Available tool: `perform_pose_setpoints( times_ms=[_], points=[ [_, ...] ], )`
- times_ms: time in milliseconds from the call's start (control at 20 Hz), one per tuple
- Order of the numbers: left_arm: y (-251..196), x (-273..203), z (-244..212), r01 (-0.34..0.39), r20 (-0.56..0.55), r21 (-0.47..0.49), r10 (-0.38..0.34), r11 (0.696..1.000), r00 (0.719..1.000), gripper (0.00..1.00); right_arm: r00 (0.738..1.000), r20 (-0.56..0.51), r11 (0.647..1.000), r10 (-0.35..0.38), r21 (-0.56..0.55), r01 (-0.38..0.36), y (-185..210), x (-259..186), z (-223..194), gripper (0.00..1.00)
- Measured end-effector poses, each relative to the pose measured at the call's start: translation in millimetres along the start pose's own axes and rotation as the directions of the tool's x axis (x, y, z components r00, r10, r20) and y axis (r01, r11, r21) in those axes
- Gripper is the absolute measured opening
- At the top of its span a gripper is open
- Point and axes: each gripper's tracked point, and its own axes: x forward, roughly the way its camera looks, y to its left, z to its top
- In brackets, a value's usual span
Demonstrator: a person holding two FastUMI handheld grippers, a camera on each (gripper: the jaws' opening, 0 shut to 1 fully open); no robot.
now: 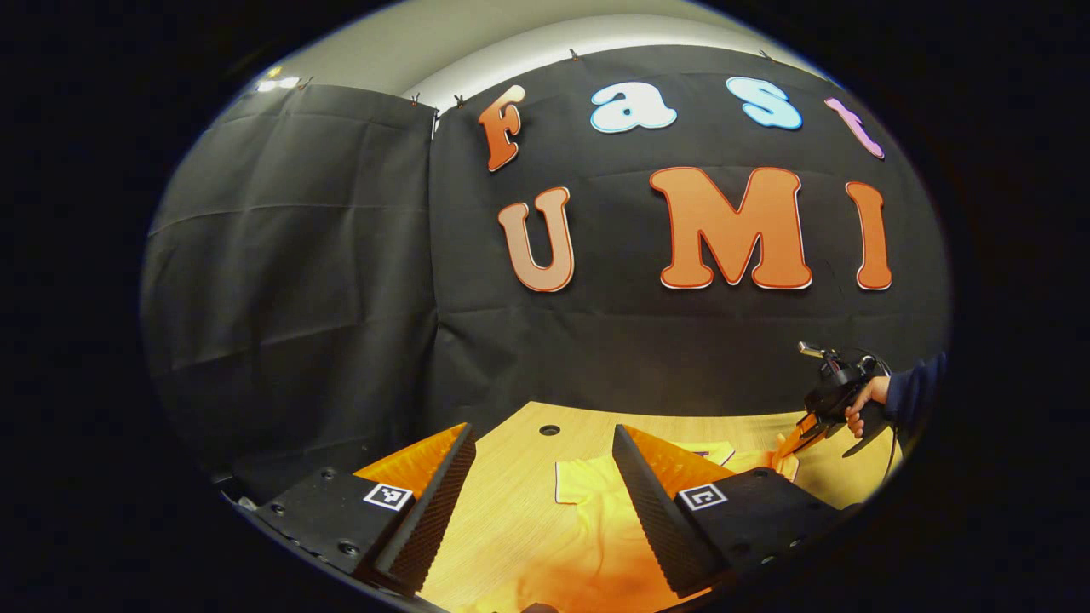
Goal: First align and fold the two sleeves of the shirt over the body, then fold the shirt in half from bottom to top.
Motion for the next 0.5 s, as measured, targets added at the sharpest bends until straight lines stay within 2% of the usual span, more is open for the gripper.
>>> perform_pose_setpoints(
  times_ms=[100,250,350,400,450,500],
  points=[
    [2.4,0.6,-3.7,-0.010,-0.006,0.002,0.010,1.000,1.000,0.97,0.999,0.002,0.999,0.045,0.015,-0.045,22.4,0.2,3.1,0.06],
    [5.0,-0.2,-11.7,-0.015,-0.028,0.003,0.015,1.000,0.999,0.97,0.992,-0.016,0.992,0.123,-0.004,-0.123,52.5,-1.4,-3.9,0.23],
    [6.3,2.3,-18.7,-0.019,-0.050,0.008,0.019,1.000,0.999,0.97,0.993,-0.013,0.992,0.121,-0.035,-0.122,57.0,-2.6,-8.0,0.26],
    [11.0,7.4,-24.0,-0.022,-0.065,0.014,0.022,1.000,0.998,0.98,0.993,-0.002,0.992,0.118,-0.050,-0.118,56.7,-5.5,-6.1,0.40],
    [16.8,16.0,-27.6,-0.018,-0.079,0.014,0.019,1.000,0.997,0.98,0.993,0.009,0.991,0.115,-0.062,-0.115,56.8,-8.6,-3.9,0.36],
    [17.8,24.8,-33.7,-0.011,-0.100,0.006,0.012,1.000,0.995,0.98,0.993,0.029,0.991,0.114,-0.073,-0.111,59.0,-14.5,-4.3,0.48]
  ],
)
